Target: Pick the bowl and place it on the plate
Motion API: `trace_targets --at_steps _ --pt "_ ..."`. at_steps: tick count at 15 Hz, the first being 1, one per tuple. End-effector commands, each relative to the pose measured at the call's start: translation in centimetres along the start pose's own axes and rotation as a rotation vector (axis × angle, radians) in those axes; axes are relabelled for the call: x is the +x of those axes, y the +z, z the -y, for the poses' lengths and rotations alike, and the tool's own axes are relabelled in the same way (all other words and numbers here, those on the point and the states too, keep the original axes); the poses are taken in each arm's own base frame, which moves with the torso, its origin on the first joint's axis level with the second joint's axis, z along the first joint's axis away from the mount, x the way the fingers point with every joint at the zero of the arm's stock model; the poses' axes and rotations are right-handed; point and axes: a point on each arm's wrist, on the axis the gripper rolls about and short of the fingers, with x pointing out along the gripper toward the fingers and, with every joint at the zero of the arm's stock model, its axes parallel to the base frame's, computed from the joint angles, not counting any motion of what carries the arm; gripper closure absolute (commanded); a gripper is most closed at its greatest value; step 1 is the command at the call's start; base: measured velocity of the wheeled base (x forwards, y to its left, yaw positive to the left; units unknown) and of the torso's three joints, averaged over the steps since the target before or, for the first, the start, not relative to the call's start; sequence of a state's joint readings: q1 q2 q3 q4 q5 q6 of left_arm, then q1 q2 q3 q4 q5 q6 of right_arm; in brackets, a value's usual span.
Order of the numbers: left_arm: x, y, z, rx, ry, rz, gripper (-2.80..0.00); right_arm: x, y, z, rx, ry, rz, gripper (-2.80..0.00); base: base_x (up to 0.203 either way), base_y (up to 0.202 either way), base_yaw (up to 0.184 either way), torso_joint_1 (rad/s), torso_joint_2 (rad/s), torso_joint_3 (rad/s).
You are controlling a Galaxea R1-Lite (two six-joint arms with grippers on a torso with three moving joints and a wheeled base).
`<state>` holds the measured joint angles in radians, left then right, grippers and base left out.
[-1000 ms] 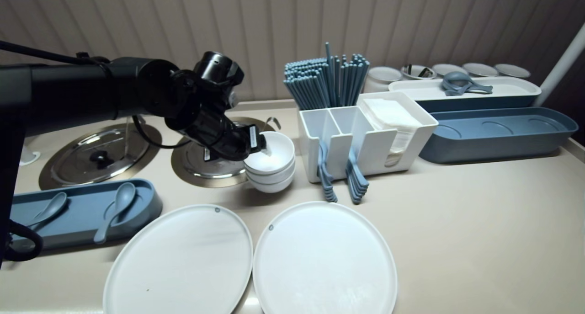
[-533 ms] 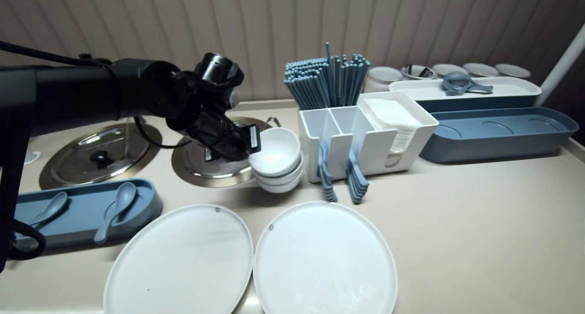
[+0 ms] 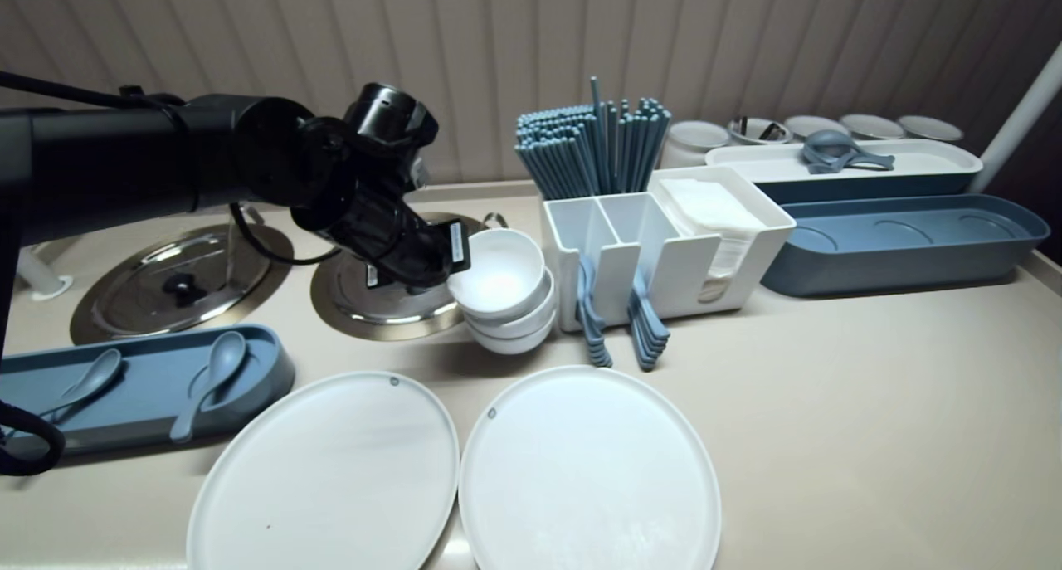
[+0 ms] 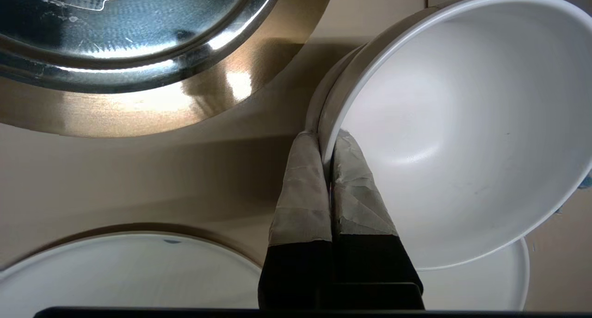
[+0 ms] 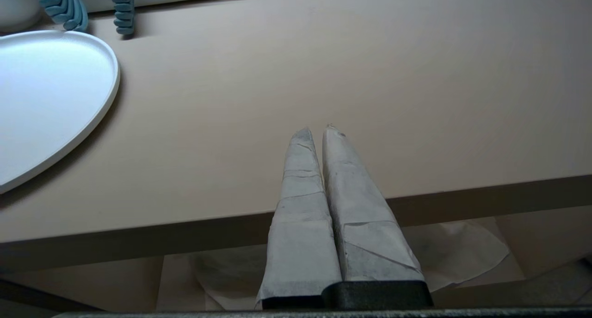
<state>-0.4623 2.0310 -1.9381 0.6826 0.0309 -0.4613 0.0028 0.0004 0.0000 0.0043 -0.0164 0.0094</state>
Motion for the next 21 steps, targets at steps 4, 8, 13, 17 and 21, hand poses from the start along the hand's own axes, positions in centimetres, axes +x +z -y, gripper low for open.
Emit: trace_targets --at_steps 4,8,13,17,21 --pt "-7.2 0.6 0.1 -0.009 -0.059 0.11 0.0 0.0 0.0 0.0 0.0 0.001 -0.001 0.0 0.0 0.0 0.0 0.0 0.0 0.0" --pt "-12.2 -1.1 -1.1 -0.003 -0.019 0.043 0.0 0.0 0.0 0.0 -0.002 0.0 -0.001 0.0 0.0 0.0 0.0 0.0 0.0 0.0" --pt "-13.4 -5.9 -4.3 -0.009 0.098 -0.132 0.0 0.0 0.0 0.0 0.0 0.0 -0.001 0.0 0.0 0.0 0.0 0.0 0.0 0.0" --pt "-11.7 -10.0 -7.7 -0.057 0.168 -0.183 0.0 0.0 0.0 0.0 -0.001 0.001 -0.001 0.0 0.0 0.0 0.0 0.0 0.0 0.0" --pt "-9.2 -10.5 -9.4 -0.103 0.148 -0.092 0.0 0.0 0.0 0.0 0.0 0.0 -0.001 0.0 0.0 0.0 0.0 0.0 0.0 0.0"
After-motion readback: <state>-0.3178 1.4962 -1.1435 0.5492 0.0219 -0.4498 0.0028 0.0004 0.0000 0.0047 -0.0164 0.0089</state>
